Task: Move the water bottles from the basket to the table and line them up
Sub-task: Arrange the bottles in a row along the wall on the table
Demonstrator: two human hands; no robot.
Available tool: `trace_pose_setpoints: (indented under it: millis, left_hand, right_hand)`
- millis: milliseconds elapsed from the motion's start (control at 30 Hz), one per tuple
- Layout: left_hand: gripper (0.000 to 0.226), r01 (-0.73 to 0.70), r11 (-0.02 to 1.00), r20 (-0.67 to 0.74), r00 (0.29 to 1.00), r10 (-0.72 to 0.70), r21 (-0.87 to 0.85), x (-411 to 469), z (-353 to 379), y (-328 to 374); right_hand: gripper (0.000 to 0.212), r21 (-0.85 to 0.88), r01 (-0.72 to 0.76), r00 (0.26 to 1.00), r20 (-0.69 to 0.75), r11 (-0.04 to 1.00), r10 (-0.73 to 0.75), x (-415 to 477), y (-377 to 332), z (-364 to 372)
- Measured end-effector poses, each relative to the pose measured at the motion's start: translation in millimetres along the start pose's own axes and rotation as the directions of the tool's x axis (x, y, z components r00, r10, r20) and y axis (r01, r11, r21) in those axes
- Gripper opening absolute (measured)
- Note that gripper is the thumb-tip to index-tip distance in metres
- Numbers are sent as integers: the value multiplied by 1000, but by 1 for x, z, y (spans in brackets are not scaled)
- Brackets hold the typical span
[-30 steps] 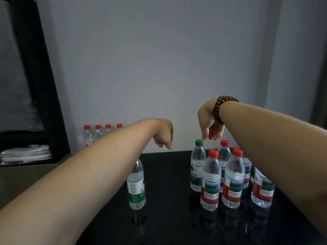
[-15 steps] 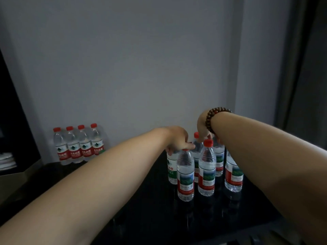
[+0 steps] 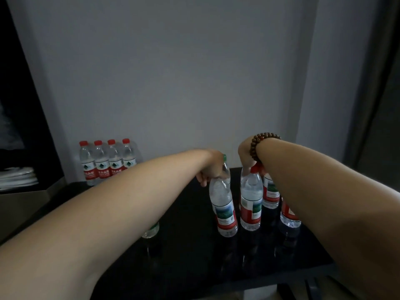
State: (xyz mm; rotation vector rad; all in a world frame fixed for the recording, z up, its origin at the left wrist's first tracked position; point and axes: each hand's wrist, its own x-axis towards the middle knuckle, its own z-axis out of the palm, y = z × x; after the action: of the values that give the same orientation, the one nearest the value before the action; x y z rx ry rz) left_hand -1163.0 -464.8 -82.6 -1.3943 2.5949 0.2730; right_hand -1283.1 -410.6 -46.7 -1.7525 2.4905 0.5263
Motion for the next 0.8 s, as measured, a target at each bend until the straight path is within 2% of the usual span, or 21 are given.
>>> trace_pose_setpoints:
  millis: [100,167,233,333,400,500,633,800]
  left_hand:
    - [44,40,999,24,999,-41,15,-2,-9,-18]
    - [42,69,997,44,997,-70,23,0,-13,-32]
    - [41,100,994,45,994,-103,54,1,-15,-47]
    - [39,145,987,2,989,-146,73,-2,-16,-71]
    - [37,177,982,-45,984,-175,69,-4,-17,-87]
    - [35,215,976,-88,974,-211,40,-3,-16,-107]
    - [34,191,979,-71,980,-186,73,-1,-14,-121]
    - [23,115,977,-87,991,-101,177,-6,-18,-124]
  right_hand:
    - [29,-5,27,996,-82,1000,-28,-6,-20,-11]
    - [35,-17,70,994,-81,997,-71,-8,-36,-18]
    - [32,-51,143,985,-85,988,-147,1,-48,-22]
    - [48,21,205,978,-32,979,-204,17,-67,-24]
    - [45,67,251,968,-24,966,-250,24,-80,-24]
    - [35,28,331,940,-102,943,-327,27,-96,-24]
    - [34,0,370,923,-112,929,-368,34,-113,-19]
    - [32,-44,440,885,-152,897,-441,43,-122,-16]
